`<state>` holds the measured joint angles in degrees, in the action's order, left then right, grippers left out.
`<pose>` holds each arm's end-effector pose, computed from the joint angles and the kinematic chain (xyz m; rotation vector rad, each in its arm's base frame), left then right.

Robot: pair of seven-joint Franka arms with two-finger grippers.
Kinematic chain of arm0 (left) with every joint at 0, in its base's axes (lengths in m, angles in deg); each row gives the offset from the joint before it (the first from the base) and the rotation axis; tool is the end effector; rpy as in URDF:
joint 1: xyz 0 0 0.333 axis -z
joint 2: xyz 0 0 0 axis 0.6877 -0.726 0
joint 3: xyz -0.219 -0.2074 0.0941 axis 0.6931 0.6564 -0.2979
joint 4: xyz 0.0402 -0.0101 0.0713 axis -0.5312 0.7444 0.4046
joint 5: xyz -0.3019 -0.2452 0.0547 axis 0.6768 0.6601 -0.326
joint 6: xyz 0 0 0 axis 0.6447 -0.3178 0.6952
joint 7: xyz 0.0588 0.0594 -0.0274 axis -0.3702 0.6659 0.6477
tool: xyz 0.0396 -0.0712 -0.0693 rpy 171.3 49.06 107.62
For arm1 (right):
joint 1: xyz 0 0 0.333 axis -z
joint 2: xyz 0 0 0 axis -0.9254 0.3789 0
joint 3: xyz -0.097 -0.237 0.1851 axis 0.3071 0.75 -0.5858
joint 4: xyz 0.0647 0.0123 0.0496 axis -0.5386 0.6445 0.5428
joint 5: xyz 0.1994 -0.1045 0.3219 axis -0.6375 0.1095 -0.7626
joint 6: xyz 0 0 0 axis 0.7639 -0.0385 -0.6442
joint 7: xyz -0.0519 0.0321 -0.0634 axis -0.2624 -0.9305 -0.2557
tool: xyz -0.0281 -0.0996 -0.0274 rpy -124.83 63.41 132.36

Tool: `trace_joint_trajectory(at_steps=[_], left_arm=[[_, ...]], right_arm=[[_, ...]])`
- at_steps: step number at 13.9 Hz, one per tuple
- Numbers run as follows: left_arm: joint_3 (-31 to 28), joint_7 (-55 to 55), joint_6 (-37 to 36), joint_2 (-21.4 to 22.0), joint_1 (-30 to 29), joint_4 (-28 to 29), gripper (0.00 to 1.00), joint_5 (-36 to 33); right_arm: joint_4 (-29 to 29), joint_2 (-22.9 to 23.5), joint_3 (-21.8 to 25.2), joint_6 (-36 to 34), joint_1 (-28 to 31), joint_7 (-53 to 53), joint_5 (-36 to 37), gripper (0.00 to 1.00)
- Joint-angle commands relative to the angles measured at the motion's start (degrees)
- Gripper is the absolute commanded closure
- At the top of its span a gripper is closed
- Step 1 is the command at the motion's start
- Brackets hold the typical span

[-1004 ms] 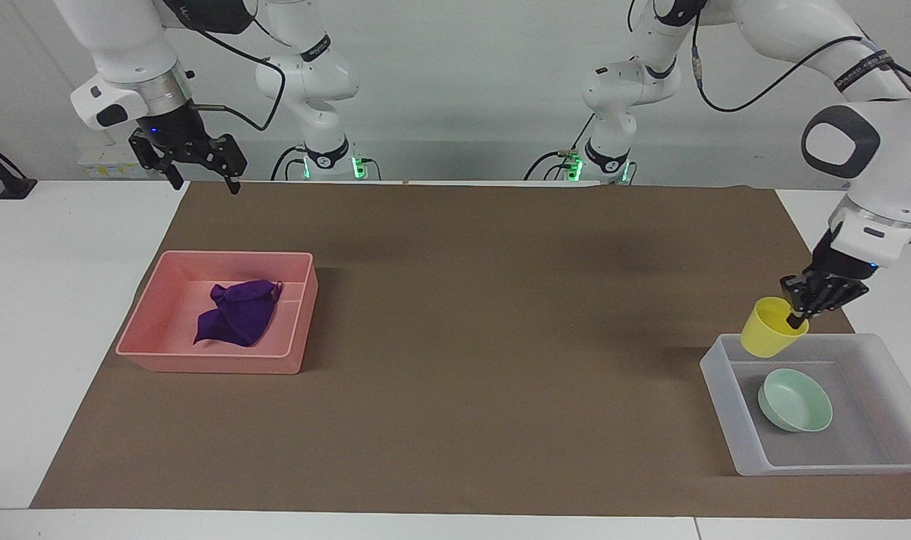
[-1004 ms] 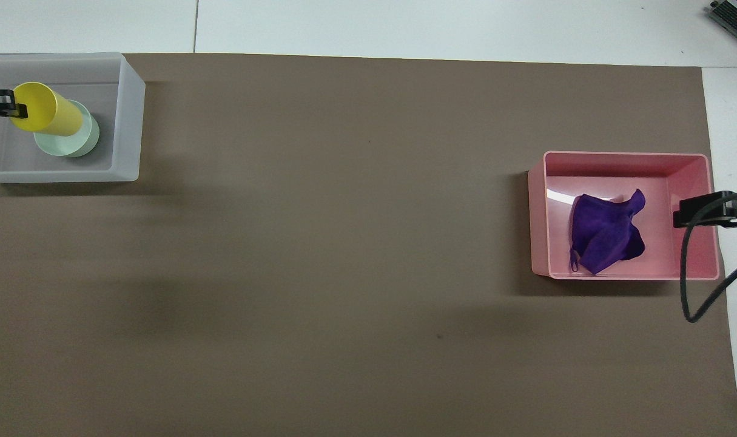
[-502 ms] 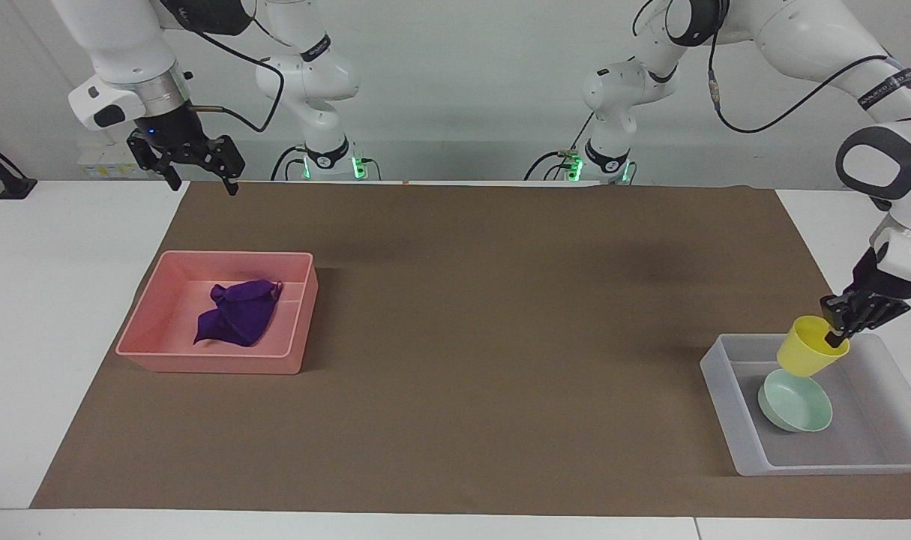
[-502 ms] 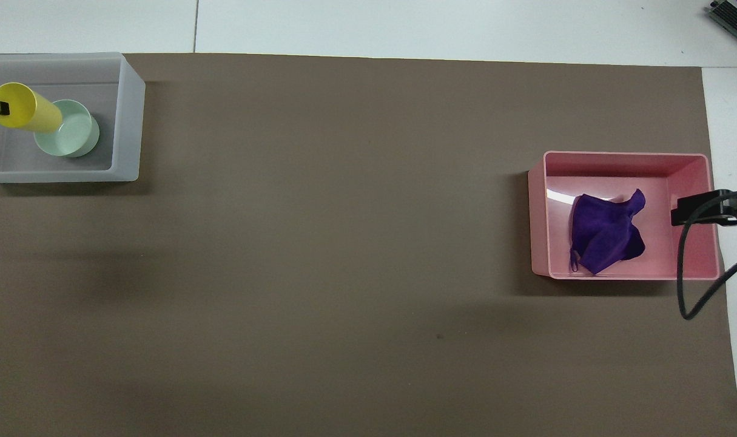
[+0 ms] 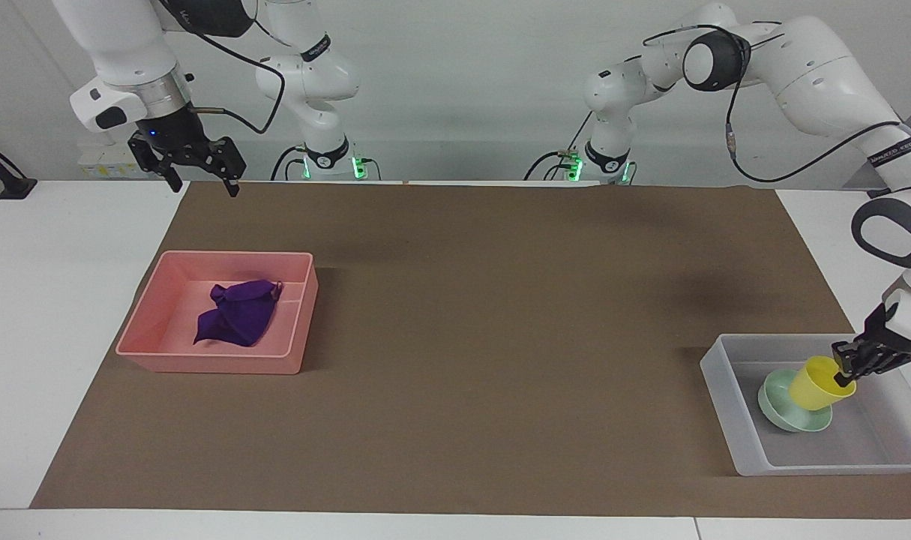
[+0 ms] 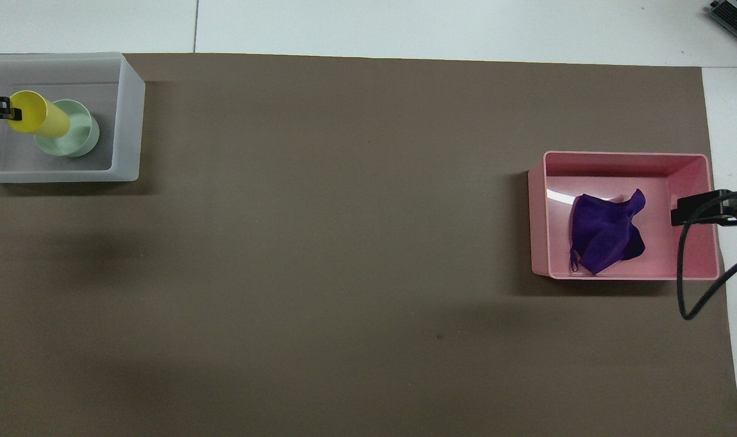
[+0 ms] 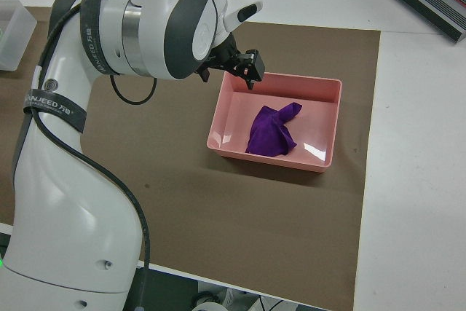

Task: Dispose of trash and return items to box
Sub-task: 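Carry the yellow cup into the clear box and lower it into the bowl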

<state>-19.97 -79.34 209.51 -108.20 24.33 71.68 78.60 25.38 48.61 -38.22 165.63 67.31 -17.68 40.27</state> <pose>0.7232 0.1923 0.4095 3.0433 -0.0845 0.3667 0.5237 -0.0367 0.6287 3.1086 -0.1394 0.0079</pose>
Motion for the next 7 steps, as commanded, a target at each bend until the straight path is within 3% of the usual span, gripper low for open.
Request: trace_joint_trajectory(at_steps=[1, 7], left_arm=[[0.4, -1.4, 1.9, -0.2, -0.9, 1.3, 1.0, 0.9], [0.7, -1.4, 7.5, 2.2, -0.8, 9.9, 1.0, 2.0]], right_arm=[[1.8, -1.5, -0.1, 1.2, 0.0, 0.8, 0.8, 0.0], [1.8, -1.5, -0.1, 1.1, 0.1, 0.7, 0.8, 0.0]])
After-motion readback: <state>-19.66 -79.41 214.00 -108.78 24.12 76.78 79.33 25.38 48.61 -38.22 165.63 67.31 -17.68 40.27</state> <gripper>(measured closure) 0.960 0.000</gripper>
